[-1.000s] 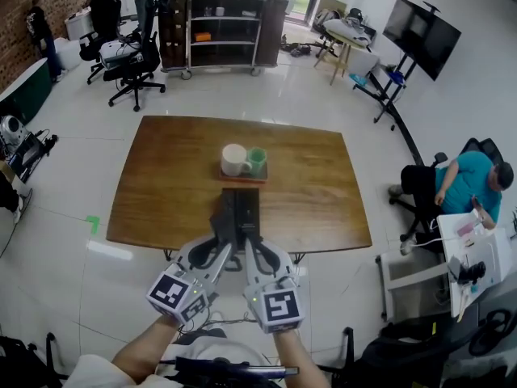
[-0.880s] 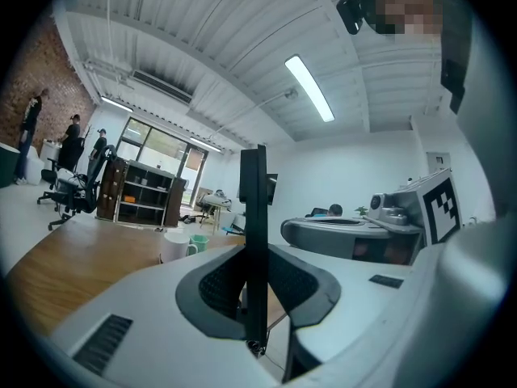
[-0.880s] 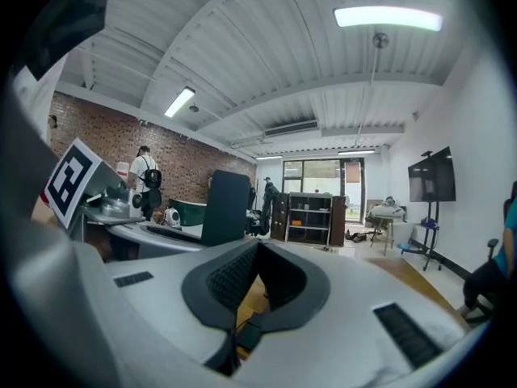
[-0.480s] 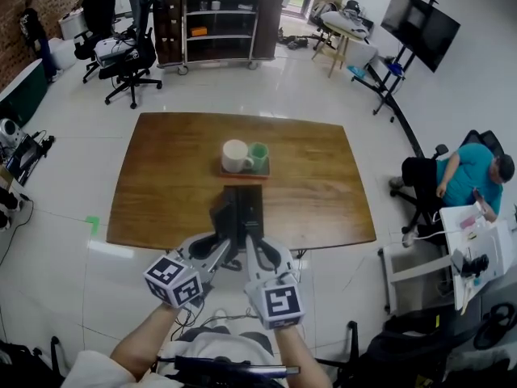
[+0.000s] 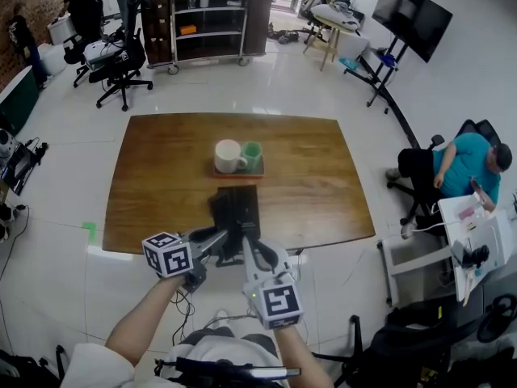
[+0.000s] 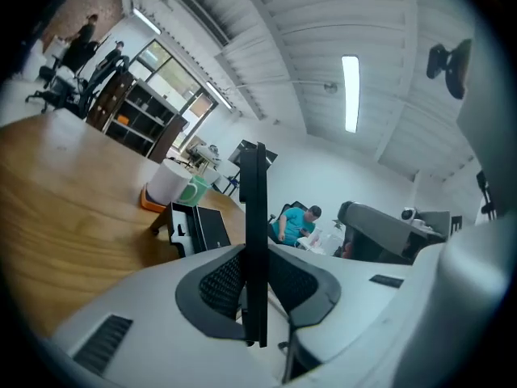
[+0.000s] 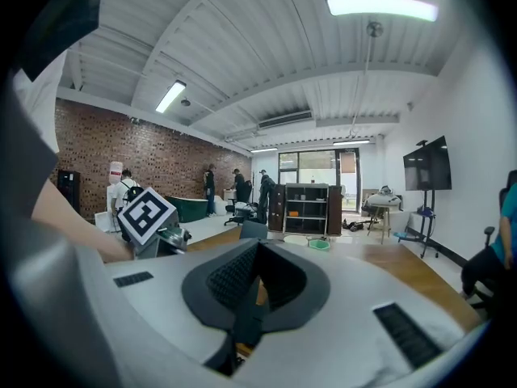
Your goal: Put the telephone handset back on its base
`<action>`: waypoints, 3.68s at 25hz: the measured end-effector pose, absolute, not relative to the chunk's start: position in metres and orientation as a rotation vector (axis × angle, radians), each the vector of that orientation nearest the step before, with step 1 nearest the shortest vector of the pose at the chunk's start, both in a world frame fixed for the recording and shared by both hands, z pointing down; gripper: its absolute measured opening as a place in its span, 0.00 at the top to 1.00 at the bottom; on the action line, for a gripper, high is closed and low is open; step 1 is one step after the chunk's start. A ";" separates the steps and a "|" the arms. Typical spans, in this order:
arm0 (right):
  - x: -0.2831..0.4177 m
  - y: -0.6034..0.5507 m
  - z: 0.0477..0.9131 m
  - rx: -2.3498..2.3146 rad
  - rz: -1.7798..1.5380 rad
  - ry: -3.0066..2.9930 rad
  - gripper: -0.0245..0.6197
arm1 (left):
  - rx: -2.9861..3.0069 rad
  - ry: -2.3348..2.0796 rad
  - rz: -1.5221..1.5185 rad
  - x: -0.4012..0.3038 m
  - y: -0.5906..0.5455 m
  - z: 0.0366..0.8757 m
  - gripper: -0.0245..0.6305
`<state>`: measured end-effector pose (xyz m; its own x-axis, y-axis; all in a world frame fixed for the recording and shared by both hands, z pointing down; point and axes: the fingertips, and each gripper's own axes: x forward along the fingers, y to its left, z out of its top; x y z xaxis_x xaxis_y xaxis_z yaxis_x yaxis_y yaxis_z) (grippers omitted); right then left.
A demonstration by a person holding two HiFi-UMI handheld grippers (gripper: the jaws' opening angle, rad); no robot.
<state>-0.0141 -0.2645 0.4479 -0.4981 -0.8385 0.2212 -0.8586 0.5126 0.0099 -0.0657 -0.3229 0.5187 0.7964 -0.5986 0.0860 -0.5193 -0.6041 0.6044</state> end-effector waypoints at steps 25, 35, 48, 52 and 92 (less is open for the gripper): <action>0.016 -0.267 0.465 1.492 0.204 -2.435 0.95 | 2.059 -0.465 -0.117 -0.055 -0.398 0.599 0.85; 0.005 -0.268 0.465 1.466 0.209 -2.451 0.95 | 1.974 -0.427 -0.114 -0.054 -0.402 0.612 0.85; 0.003 -0.265 0.467 1.449 0.220 -2.452 0.95 | 1.994 -0.443 -0.133 -0.056 -0.400 0.610 0.85; 0.006 -0.264 0.469 1.436 0.209 -2.443 0.95 | 1.939 -0.385 -0.183 -0.054 -0.398 0.608 0.85; 0.000 -0.260 0.472 1.419 0.261 -2.481 0.95 | 2.041 -0.523 -0.147 -0.066 -0.409 0.601 0.67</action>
